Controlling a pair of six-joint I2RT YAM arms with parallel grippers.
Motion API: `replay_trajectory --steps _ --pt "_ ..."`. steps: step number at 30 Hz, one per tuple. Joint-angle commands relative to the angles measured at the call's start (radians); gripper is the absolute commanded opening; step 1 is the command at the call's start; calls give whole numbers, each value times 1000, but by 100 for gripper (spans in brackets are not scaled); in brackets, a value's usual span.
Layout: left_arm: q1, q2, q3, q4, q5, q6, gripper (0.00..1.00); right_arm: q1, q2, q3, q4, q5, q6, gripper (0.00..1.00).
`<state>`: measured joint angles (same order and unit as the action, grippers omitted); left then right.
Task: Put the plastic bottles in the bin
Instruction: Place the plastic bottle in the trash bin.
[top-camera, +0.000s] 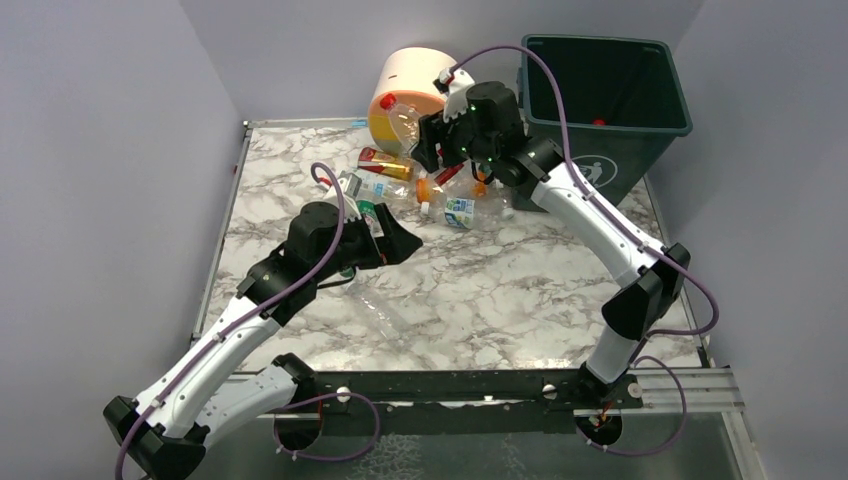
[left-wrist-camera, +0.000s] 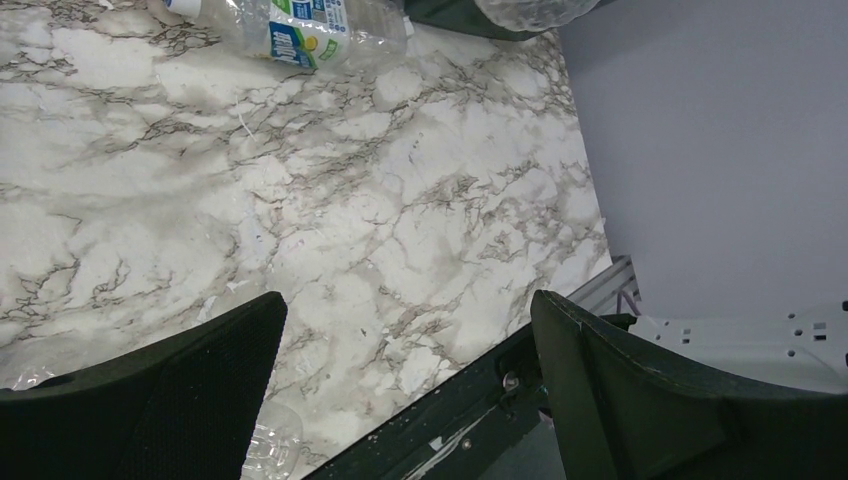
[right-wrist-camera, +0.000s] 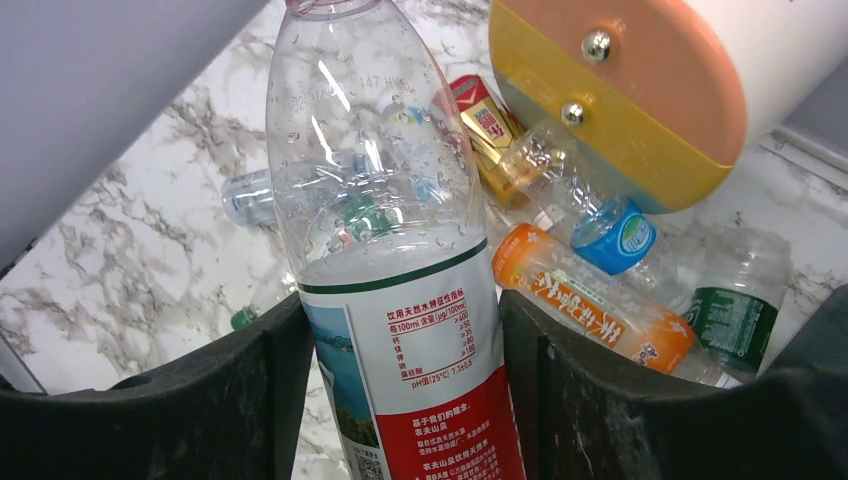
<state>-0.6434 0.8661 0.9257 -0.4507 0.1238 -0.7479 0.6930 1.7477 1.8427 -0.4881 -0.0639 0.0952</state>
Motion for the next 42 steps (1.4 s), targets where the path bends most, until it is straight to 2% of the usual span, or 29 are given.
replay_trajectory --steps 1,8,17,34,42 --pt "2 -24 -17 13 11 -5 99 7 -38 69 -48 32 -11 66" --pt "2 -28 -19 13 12 -7 99 -13 -59 132 -43 50 -2 67" --pt "2 -41 -23 7 12 -8 99 -118 -121 125 40 20 70 66" --pt "2 -66 -33 -9 9 -11 99 -421 -161 176 218 -105 318 64" --pt "2 -77 -38 -18 5 -10 99 -643 -110 161 318 -305 538 63"
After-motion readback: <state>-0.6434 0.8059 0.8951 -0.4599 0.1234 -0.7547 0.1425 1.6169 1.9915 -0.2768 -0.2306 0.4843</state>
